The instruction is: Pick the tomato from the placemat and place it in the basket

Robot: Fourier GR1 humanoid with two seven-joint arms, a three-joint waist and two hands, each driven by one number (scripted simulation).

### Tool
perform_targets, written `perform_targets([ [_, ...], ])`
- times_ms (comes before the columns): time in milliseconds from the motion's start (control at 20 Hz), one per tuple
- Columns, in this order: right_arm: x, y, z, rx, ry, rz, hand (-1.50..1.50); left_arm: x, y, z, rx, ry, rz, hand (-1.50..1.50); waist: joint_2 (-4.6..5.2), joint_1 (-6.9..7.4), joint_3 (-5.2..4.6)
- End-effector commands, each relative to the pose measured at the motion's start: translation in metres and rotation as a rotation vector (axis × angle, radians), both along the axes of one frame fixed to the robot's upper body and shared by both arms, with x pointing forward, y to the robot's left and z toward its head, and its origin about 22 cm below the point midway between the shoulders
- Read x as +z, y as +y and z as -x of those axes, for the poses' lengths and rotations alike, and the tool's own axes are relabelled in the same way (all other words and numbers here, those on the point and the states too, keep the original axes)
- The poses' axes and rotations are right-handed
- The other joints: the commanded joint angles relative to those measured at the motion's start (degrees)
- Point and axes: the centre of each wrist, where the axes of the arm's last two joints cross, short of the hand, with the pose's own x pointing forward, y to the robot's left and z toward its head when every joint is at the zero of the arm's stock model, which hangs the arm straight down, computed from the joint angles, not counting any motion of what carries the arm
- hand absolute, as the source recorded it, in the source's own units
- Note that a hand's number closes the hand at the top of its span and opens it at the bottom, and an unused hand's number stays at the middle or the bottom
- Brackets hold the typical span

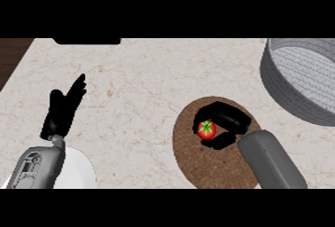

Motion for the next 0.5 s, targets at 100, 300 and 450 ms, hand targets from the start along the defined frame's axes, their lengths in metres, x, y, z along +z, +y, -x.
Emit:
perform_targets([
  [100, -0.012, -0.002, 0.006, -0.049, -0.119, 0.115, 1.5, 0.01, 0.006, 0.0, -0.017, 0.014, 0.021, 0.0, 0.06, -0.03, 0.02],
  [300, 0.001, -0.044, 0.003, -0.318, -0.156, 0.483, 1.5, -0.012, 0.01, 0.016, 0.013, 0.023, 0.001, 0.0, -0.42, -0.99, -0.2],
  [450, 0.007, -0.032, 0.006, -0.394, -0.166, 0.616, 1.5, 0.001, 0.012, 0.006, 0.012, 0.025, 0.003, 0.0, -0.4, -1.47, -0.15],
])
